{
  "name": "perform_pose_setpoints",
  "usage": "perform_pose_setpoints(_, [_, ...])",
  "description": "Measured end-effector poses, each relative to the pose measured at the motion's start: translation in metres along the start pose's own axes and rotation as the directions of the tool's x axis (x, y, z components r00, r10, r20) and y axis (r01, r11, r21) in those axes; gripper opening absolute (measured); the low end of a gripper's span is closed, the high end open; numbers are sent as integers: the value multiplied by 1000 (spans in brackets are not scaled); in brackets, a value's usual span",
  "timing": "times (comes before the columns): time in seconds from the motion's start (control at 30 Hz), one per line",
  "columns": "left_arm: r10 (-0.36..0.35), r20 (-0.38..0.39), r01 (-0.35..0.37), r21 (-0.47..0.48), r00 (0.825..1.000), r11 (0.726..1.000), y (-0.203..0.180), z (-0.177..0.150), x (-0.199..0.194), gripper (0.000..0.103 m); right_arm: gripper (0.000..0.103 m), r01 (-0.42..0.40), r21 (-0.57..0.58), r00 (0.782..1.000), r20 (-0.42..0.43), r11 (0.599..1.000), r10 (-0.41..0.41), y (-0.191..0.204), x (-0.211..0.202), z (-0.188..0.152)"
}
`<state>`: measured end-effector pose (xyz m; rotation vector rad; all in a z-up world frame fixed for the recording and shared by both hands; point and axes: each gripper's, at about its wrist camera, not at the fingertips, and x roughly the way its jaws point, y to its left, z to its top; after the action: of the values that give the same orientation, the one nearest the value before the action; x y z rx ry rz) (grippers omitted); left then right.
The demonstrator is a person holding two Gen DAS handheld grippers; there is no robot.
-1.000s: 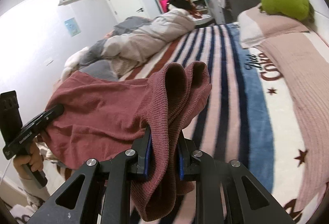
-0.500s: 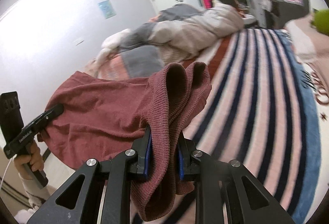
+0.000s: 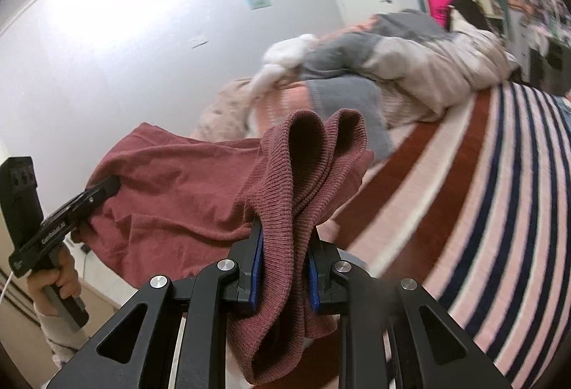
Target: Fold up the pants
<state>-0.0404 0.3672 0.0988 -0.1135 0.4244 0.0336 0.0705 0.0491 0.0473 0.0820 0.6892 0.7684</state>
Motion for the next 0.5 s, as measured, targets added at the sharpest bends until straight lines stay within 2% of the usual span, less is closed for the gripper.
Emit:
perform_pose_setpoints(0.23, [138, -23, -138, 5, 990, 990, 28, -18, 25, 13, 15, -6, -58, 999, -45, 998, 3, 27, 30, -5])
perform_pose_setpoints(0.4, [258, -37, -256, 46, 965, 966, 27, -40, 58, 13, 15, 26, -93, 997, -73, 995, -32, 33, 47, -18])
perform_pose_setpoints(0.5, [298, -43, -295, 67, 953, 953, 23, -48, 74, 13, 15, 42, -111, 996, -76, 993, -50, 35, 53, -22])
